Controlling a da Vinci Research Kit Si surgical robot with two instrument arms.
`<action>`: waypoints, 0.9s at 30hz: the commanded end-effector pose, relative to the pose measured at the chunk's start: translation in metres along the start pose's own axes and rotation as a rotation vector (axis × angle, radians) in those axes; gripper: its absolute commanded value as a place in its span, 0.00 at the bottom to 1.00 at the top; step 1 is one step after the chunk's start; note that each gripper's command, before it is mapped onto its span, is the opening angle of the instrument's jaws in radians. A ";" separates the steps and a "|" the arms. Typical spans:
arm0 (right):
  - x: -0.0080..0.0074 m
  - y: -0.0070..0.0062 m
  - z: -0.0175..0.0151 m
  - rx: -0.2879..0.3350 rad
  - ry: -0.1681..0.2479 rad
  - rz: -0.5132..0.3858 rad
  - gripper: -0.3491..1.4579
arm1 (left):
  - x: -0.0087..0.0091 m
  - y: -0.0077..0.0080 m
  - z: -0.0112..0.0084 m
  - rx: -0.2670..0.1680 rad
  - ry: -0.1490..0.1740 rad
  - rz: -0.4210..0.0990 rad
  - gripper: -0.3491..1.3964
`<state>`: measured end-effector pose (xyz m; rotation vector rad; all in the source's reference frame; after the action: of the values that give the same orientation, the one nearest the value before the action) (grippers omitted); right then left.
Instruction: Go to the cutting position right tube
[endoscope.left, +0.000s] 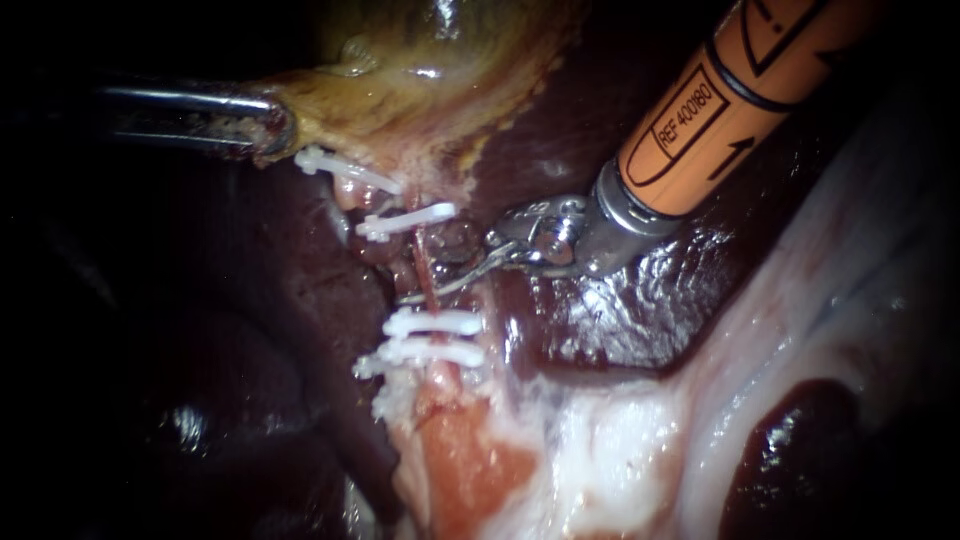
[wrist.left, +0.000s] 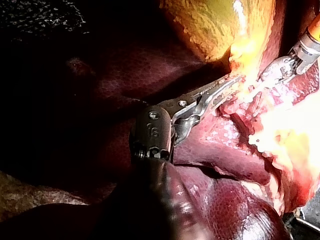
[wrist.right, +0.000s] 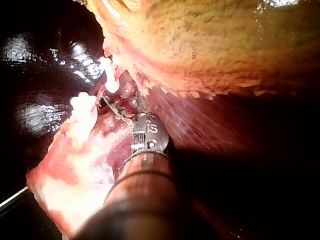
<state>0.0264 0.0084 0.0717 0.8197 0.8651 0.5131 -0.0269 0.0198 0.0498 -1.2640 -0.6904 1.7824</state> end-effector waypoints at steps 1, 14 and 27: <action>0.0000 0.0000 0.0000 0.000 0.000 0.000 0.81 | 0.0000 0.0000 0.0000 -0.001 0.000 0.000 0.00; 0.0000 -0.0005 -0.0022 0.011 -0.002 0.003 0.89 | 0.0000 0.0000 -0.0001 -0.001 0.000 0.000 0.00; -0.0013 -0.0031 -0.0064 0.072 -0.039 -0.005 0.98 | 0.0000 0.0000 -0.0002 -0.002 -0.001 0.000 0.00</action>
<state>0.0207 0.0081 0.0671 0.8930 0.8532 0.4593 -0.0267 0.0198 0.0498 -1.2646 -0.6920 1.7831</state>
